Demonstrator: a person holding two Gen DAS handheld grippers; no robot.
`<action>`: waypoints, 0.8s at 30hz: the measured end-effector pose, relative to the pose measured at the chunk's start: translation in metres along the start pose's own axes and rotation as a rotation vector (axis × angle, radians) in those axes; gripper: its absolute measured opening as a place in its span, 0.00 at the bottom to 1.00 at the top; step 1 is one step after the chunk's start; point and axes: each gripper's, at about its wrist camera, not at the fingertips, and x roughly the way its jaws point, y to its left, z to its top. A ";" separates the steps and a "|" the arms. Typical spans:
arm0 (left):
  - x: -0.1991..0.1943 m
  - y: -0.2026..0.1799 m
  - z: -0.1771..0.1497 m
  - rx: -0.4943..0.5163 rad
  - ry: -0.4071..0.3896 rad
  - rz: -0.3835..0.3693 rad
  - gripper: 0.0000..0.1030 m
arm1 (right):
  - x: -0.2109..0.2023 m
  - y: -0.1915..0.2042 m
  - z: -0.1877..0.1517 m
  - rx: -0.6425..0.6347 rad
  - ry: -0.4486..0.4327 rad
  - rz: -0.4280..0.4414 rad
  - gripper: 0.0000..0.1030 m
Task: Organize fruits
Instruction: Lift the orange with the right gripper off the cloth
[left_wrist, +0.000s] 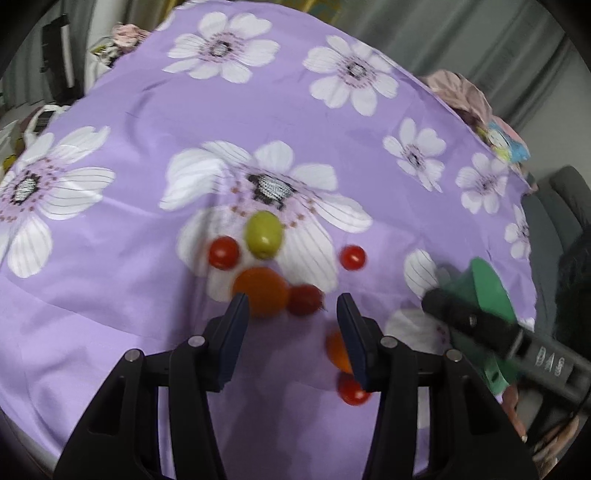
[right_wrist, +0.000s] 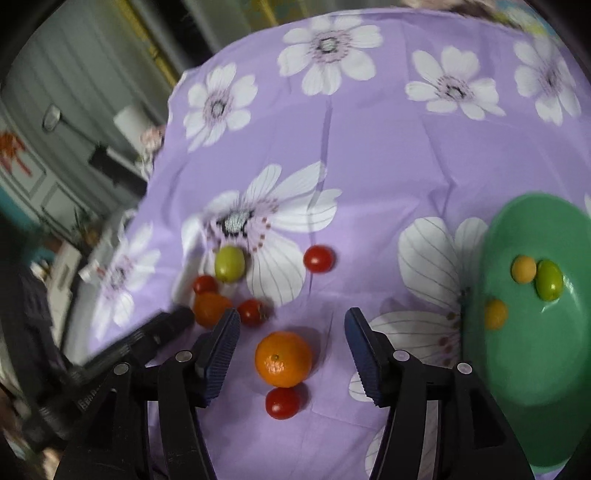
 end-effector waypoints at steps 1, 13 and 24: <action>0.003 -0.004 -0.002 0.012 0.016 -0.012 0.46 | 0.002 -0.004 0.000 0.025 0.009 0.015 0.57; 0.033 -0.034 -0.017 0.069 0.147 -0.088 0.46 | 0.044 -0.012 -0.008 0.143 0.179 0.110 0.57; 0.051 -0.042 -0.026 0.099 0.198 -0.078 0.46 | 0.061 -0.008 -0.017 0.126 0.255 0.098 0.57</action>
